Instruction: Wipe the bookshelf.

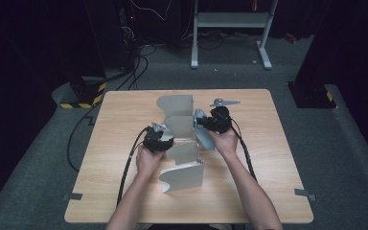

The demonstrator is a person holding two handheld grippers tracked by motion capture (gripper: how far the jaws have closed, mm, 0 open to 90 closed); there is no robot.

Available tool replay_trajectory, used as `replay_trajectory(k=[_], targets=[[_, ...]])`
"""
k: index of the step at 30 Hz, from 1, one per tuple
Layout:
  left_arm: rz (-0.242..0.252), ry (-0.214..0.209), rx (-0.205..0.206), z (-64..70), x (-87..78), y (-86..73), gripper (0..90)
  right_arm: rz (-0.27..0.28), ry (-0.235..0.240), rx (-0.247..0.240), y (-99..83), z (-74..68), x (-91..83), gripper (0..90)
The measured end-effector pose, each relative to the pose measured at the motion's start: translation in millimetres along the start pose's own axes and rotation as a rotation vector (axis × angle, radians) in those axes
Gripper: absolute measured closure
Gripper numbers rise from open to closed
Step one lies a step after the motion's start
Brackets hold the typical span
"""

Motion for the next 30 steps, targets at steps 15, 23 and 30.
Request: replay_trajectory(k=[15, 23, 30], targets=[[0.001, 0.000, 0.002, 0.0, -0.1, -0.2, 33.8, -0.121, -0.035, 0.044, -7.8, 13.6, 38.2, 80.9], [0.000, 0.000, 0.005, 0.0, -0.2, -0.4, 33.6, -0.111, -0.022, 0.074, -5.8, 19.0, 41.9, 80.8], [0.001, -0.002, 0.003, 0.2, -0.4, -0.7, 33.5, -0.015, -0.054, -0.001, 19.8, 7.9, 8.1, 81.0]])
Point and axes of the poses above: each handheld gripper's, and its own axes: x roughly forward along the jaws, y roughly out of its top, z roughly to its right, the point moved 1 cm from there along x, roughly forward along the jaws, and after that the axes turned 11 degrees about -z, right-handed, at the moved point
